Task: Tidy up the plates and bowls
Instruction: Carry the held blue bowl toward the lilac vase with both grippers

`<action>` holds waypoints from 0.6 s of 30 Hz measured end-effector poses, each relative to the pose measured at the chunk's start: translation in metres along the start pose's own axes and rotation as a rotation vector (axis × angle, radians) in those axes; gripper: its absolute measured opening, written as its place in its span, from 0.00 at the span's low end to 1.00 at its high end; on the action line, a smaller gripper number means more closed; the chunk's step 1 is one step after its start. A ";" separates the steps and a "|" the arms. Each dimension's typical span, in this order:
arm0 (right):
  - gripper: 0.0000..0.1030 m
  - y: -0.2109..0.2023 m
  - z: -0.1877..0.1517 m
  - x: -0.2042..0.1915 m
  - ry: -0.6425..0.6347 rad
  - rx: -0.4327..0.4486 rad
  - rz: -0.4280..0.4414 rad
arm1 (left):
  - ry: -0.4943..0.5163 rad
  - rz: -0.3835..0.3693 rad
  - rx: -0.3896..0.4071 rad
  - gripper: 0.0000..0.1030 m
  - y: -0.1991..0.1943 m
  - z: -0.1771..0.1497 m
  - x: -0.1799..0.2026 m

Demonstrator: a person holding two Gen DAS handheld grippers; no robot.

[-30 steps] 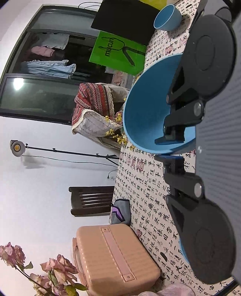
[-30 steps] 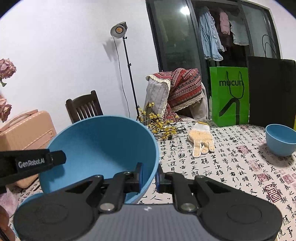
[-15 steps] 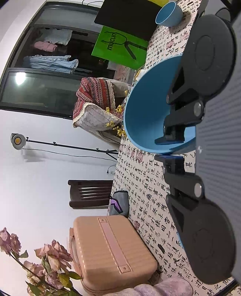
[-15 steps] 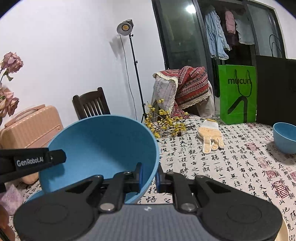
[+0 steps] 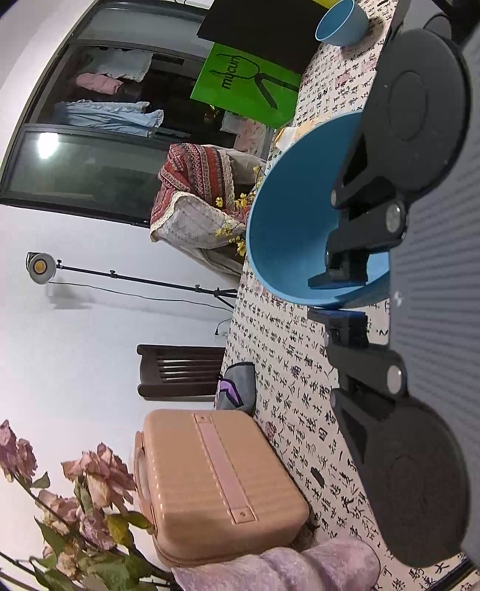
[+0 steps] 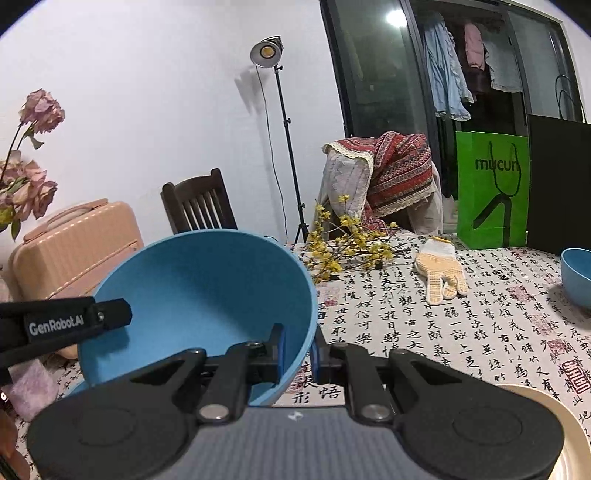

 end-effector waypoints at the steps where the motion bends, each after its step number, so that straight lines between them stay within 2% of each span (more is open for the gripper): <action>1: 0.13 0.000 -0.001 -0.002 -0.002 -0.001 0.003 | -0.003 0.002 0.000 0.11 -0.001 -0.001 -0.002; 18: 0.13 0.007 -0.014 -0.038 -0.029 -0.030 0.044 | -0.034 0.037 -0.007 0.11 -0.005 -0.010 -0.040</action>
Point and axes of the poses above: each gripper's, at about its wrist camera, not at the fingertips, and y roughly the way its jaws point, x to its right, z to its top, the point moved 7 cm from there along y, roughly the way its jaws point, and after that the axes turned 5 degrees about y, right-handed, at the moved point
